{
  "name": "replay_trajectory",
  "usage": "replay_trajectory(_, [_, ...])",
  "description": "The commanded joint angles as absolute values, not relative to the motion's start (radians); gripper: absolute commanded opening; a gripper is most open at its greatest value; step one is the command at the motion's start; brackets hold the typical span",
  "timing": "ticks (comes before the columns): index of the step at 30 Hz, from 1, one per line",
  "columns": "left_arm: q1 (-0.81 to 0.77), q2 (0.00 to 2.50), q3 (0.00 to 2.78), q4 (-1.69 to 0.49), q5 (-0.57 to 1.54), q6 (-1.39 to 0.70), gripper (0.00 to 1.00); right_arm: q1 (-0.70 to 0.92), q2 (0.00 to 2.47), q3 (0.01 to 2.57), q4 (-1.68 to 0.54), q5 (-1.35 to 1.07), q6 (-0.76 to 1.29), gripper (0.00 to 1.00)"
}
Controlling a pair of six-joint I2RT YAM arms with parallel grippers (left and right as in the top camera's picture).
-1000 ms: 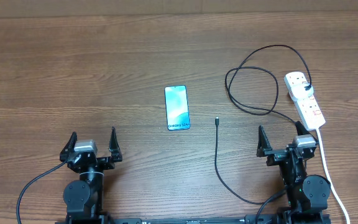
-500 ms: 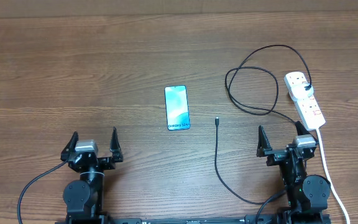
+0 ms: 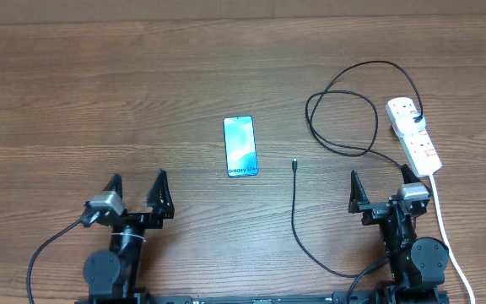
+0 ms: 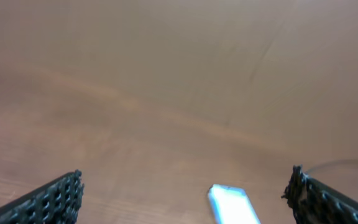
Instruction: Plug charger to phone and switch on socket
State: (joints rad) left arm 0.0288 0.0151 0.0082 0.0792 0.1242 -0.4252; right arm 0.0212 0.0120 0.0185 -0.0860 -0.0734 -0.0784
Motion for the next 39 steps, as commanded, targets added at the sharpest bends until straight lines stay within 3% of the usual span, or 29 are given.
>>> replay_trajectory(1, [0.032,0.004,0.005,0.191,0.179,-0.494,1.00,0.029,0.003,0.009,-0.080,-0.072,-0.072,1.00])
replay_trajectory(6, [0.033,0.004,0.028,0.404,0.179,-0.480,0.99,0.029,0.003,0.009,-0.080,-0.072,-0.072,1.00])
replay_trajectory(13, [0.032,0.044,0.231,0.316,0.181,-0.428,1.00,0.029,0.003,0.009,-0.080,-0.072,-0.072,1.00])
replay_trajectory(20, [0.032,0.318,0.622,-0.032,0.178,-0.313,1.00,0.029,0.003,0.009,-0.080,-0.072,-0.072,1.00])
replay_trajectory(28, [0.032,0.862,1.271,-0.704,0.313,-0.171,1.00,0.029,0.003,0.009,-0.080,-0.072,-0.072,1.00])
replay_trajectory(34, [0.031,1.108,1.529,-0.857,0.589,-0.157,1.00,0.029,0.003,0.009,-0.080,-0.072,-0.072,1.00])
replay_trajectory(39, [-0.020,1.250,1.660,-0.981,0.542,-0.186,1.00,0.029,0.003,0.009,-0.080,-0.072,-0.072,1.00])
